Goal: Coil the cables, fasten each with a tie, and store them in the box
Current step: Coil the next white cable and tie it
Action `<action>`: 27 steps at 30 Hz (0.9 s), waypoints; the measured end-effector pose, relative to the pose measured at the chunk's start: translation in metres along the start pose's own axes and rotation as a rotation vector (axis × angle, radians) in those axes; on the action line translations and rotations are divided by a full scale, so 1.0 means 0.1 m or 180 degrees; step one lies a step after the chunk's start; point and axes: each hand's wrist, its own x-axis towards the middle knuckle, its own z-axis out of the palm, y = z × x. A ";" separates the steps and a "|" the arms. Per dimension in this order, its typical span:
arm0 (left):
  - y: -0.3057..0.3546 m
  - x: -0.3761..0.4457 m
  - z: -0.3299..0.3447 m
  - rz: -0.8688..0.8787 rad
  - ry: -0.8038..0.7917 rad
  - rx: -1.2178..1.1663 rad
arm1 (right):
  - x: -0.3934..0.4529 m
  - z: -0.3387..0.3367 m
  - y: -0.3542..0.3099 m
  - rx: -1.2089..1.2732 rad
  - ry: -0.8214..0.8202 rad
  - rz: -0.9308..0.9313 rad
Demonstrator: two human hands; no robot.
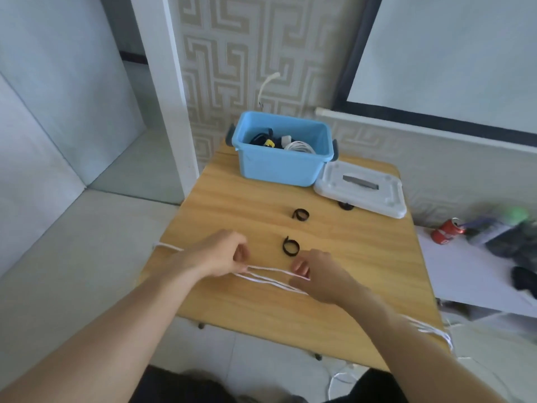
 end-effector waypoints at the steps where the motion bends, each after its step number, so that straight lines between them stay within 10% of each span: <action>1: -0.02 -0.04 0.04 0.0018 0.0119 0.0093 | -0.03 0.08 0.02 0.0062 0.0173 0.0067; 16: -0.31 -0.46 -0.41 -0.0136 0.1283 0.0921 | -0.19 -0.54 -0.12 0.0336 0.1964 0.0426; 27: -0.68 -0.66 -0.61 -0.0758 0.1497 -0.1162 | -0.35 -0.76 0.51 0.0082 0.2167 0.1336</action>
